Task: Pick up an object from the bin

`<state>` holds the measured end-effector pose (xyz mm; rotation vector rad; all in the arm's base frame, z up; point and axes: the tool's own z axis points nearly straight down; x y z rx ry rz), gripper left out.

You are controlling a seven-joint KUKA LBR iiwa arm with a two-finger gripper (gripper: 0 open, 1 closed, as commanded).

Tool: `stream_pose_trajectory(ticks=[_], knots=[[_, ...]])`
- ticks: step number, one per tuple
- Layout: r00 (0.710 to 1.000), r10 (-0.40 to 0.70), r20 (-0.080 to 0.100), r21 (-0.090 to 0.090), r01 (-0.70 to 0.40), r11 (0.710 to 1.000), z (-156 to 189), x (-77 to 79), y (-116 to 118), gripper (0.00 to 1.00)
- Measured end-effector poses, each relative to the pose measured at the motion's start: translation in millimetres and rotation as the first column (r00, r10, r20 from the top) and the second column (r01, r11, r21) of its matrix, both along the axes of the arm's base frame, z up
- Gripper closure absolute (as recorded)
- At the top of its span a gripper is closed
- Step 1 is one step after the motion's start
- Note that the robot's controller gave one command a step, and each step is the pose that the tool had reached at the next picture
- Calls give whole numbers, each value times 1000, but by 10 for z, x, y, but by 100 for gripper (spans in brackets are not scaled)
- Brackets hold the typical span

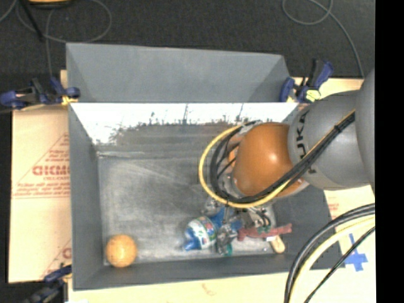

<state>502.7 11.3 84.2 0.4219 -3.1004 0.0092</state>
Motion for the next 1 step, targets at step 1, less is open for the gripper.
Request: stream_pose_trajectory(ticks=[1], knots=[[1000,-1,0,0,1,1000,-1,1,0,100]])
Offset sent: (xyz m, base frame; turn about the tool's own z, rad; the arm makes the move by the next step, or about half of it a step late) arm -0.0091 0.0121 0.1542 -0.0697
